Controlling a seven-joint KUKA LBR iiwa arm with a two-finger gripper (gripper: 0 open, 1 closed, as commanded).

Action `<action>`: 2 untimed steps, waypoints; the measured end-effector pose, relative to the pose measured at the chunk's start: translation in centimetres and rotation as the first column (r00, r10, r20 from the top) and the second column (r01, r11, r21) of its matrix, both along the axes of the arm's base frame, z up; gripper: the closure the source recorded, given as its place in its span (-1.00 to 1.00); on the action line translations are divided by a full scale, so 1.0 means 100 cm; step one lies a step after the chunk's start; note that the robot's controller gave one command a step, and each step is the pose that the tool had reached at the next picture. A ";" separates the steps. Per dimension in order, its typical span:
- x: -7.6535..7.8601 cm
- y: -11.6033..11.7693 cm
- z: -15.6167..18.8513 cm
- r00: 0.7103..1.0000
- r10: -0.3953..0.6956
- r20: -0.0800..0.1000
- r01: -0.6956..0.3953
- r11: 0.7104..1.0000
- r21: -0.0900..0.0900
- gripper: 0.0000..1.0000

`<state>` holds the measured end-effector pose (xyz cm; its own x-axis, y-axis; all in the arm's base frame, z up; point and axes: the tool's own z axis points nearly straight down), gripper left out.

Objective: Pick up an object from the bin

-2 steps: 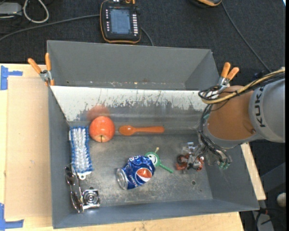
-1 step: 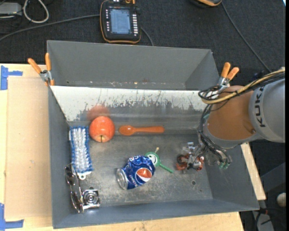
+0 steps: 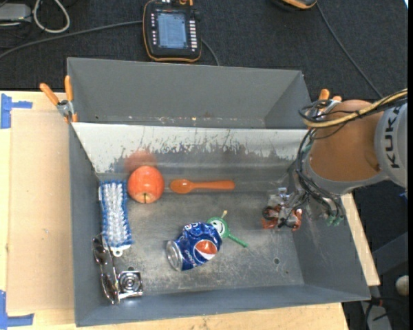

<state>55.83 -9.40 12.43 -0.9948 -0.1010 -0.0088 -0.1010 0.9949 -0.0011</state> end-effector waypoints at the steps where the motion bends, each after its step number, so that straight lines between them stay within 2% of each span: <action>1: -0.002 0.001 -0.006 1.000 -0.005 -0.007 0.005 1.000 0.002 1.00; 2: 0.002 -0.004 0.011 0.962 0.274 -0.003 -0.274 0.962 0.000 1.00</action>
Offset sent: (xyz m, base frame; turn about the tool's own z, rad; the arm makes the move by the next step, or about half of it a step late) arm 0.0021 -0.0053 0.0129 -0.2773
